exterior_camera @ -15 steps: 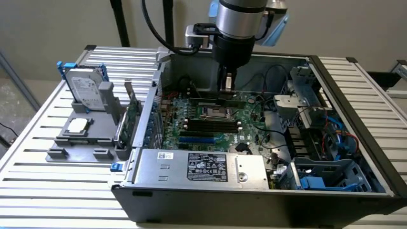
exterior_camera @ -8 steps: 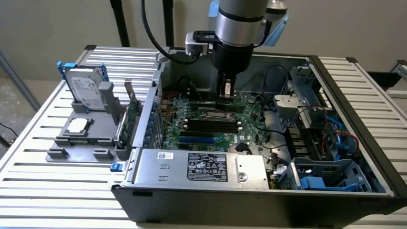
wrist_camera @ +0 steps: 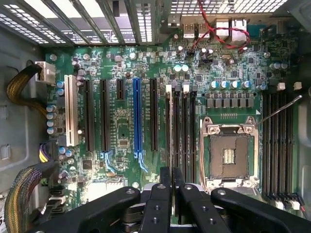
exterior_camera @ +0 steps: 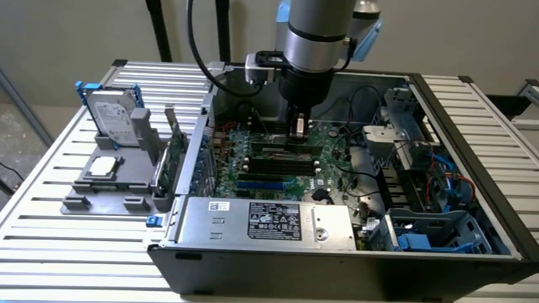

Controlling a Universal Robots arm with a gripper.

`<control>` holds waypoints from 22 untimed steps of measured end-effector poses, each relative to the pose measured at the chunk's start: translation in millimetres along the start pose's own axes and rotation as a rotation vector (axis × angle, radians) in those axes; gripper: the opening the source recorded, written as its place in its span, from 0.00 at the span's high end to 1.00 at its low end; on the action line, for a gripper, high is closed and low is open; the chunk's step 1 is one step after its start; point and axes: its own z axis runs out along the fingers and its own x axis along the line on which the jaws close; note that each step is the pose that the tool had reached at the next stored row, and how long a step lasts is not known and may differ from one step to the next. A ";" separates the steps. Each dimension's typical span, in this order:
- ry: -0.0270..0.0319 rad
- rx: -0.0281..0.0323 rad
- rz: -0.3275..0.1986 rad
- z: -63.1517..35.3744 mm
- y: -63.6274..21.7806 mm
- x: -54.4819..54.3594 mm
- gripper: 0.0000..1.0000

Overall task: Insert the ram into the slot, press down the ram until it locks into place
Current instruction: 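Insert the ram into the slot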

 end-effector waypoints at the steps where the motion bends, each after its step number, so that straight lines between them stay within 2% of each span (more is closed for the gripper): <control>1: 0.0000 0.0000 0.000 1.9 0.0 0.2 0.87; 17: 0.0001 0.0000 0.000 30.9 0.1 0.7 0.87; 22: 0.0008 -0.0016 0.000 33.5 0.1 -0.4 0.87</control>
